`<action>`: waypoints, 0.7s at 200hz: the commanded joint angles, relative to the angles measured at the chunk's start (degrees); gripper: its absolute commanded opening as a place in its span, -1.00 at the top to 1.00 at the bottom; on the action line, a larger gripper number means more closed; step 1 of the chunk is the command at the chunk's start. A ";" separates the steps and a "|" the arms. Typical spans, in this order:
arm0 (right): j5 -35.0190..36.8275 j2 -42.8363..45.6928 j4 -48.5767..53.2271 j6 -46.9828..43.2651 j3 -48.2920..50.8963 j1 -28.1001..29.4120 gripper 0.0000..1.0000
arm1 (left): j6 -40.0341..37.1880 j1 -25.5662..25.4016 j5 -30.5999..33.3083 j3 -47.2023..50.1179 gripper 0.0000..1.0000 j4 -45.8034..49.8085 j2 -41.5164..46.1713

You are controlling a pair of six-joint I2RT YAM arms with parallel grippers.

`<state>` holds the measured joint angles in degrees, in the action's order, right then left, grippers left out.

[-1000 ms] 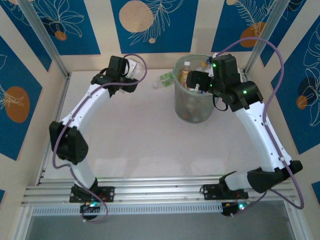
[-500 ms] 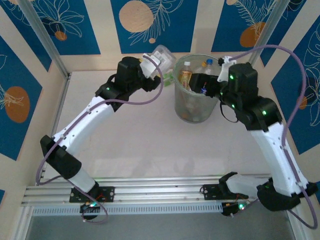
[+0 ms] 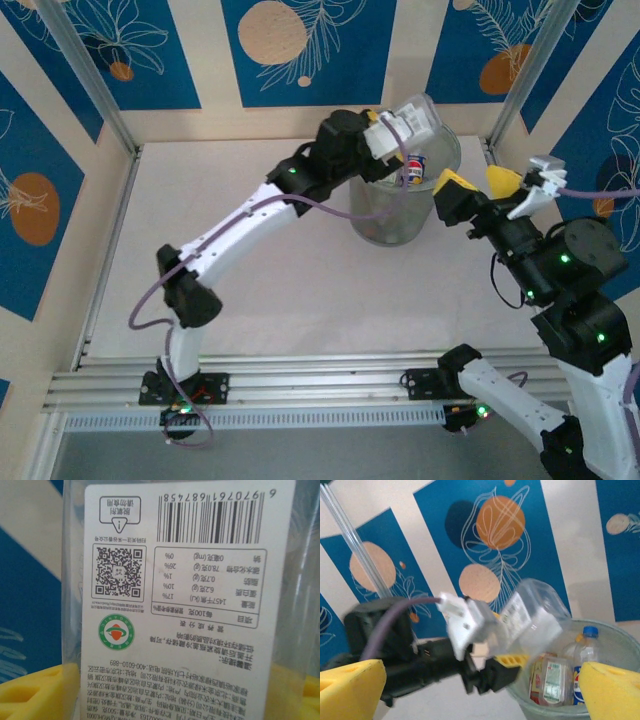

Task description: Put the plastic bottles in the bin

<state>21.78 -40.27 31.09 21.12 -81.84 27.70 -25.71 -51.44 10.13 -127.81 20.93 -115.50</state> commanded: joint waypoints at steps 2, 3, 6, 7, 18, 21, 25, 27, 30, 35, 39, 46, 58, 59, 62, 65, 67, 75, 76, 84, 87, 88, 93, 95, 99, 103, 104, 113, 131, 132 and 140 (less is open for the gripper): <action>2.50 1.24 -1.73 -1.70 0.43 0.16 -0.99 | -3.22 -0.65 1.90 -8.19 -0.40 3.77 -4.75; 2.49 1.29 -1.73 -1.74 0.40 0.16 -0.99 | -3.25 -0.67 1.86 -8.39 -0.40 3.82 -5.01; 2.56 1.52 -1.74 -1.78 0.41 0.16 -0.99 | -3.39 -0.69 1.84 -9.08 -0.40 3.97 -5.60; 2.60 1.56 -1.69 -1.79 0.39 0.16 -0.99 | -3.43 -0.64 1.83 -9.28 -0.40 4.05 -5.83; 2.82 2.15 -1.49 -1.83 0.45 0.16 -0.99 | -4.04 -0.69 1.74 -11.36 -0.40 4.86 -7.73; 2.92 2.27 -1.43 -1.87 0.38 0.15 -0.99 | -4.26 -0.68 1.73 -11.74 -0.40 5.03 -8.22; 2.92 2.38 -1.32 -1.94 0.21 0.09 -0.99 | -4.57 -0.68 1.82 -12.15 -0.41 5.15 -8.76; 2.96 2.43 -1.26 -1.96 0.22 0.08 -0.99 | -4.73 -0.64 1.89 -12.25 -0.41 5.23 -9.06; 3.02 2.47 -1.15 -1.96 0.15 0.07 -0.99 | -4.96 -0.64 2.03 -12.46 -0.41 5.27 -9.38; 3.05 2.56 -0.95 -1.93 -0.01 0.07 -0.99 | -5.34 -0.64 2.28 -12.62 -0.42 5.26 -9.82; 3.07 2.59 -0.88 -1.86 -0.13 0.07 -0.99 | -5.60 -0.62 2.49 -12.54 -0.42 5.29 -10.16; 2.93 2.52 -0.70 -1.77 -0.27 0.07 -0.99 | -5.91 -0.64 3.23 -12.58 -0.43 5.22 -10.65; 2.47 2.39 -0.60 -1.74 -0.41 0.07 -0.99 | -6.18 -0.64 4.60 -12.64 -0.44 5.44 -11.29; 2.47 2.35 -0.60 -1.72 -0.42 0.03 -0.99 | -6.18 -0.62 4.66 -12.64 -0.44 5.44 -11.35; 2.40 2.32 -0.59 -1.70 -0.42 0.00 -0.99 | -6.19 -0.63 4.90 -12.62 -0.45 5.54 -11.43; 2.27 2.24 -0.59 -1.70 -0.38 0.04 -0.99 | -6.26 -0.53 5.12 -12.66 -0.45 5.64 -11.51; 2.29 2.22 -0.59 -1.68 -0.41 0.00 -0.99 | -6.27 -0.58 5.33 -12.71 -0.46 5.77 -11.61; 2.12 2.14 -0.52 -1.61 -0.42 -0.02 -0.98 | -6.41 -0.56 5.72 -12.80 -0.48 6.21 -11.89; 2.12 2.14 -0.52 -1.61 -0.42 -0.02 -0.98 | -6.43 -0.53 5.80 -12.81 -0.48 6.31 -11.91; 2.07 1.97 -0.51 -1.57 -0.39 -0.02 -0.99 | -6.69 -0.56 6.12 -12.81 -0.51 6.65 -12.19; 2.04 1.95 -0.51 -1.53 -0.34 -0.02 -0.99 | -6.86 -0.51 6.33 -12.82 -0.52 6.83 -12.29; 2.04 1.95 -0.51 -1.53 -0.34 -0.02 -0.99 | -6.92 -0.55 6.45 -12.82 -0.52 6.83 -12.36; 2.04 1.95 -0.41 -1.47 -0.33 -0.02 -0.99 | -7.17 -0.52 6.86 -12.82 -0.53 7.00 -12.61; 2.04 1.95 -0.42 -1.51 -0.33 -0.06 -0.99 | -7.23 -0.55 7.01 -12.82 -0.54 7.06 -12.68; 2.05 1.95 -0.42 -1.44 -0.33 -0.02 -0.99 | -7.39 -0.54 7.45 -12.82 -0.55 7.11 -12.79; 2.09 2.00 -0.37 -1.44 -0.29 -0.02 -0.99 | -7.58 -0.53 7.74 -12.82 -0.56 7.23 -12.95; 2.07 2.02 -0.35 -1.44 -0.31 -0.02 -0.99 | -7.63 -0.56 7.82 -12.82 -0.56 7.21 -12.93; 2.04 1.98 -0.09 -1.26 -0.31 0.00 -0.99 | -7.90 -0.42 8.40 -12.82 -0.60 7.38 -13.16; 2.12 1.96 0.33 -1.09 -0.41 -0.02 -0.99 | -8.21 -0.28 8.74 -12.82 -0.82 7.42 -13.28; 2.08 1.95 0.35 -1.04 -0.42 -0.02 -0.99 | -8.21 -0.26 8.75 -12.82 -0.83 7.39 -13.27; 2.19 2.00 0.54 -1.09 -0.49 -0.02 -0.99 | -8.30 -0.28 8.76 -12.89 -0.94 7.29 -13.19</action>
<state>22.92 -38.44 31.38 20.32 -81.84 27.70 -32.47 -52.14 16.97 -138.93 27.33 -127.37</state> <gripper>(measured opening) 0.992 0.915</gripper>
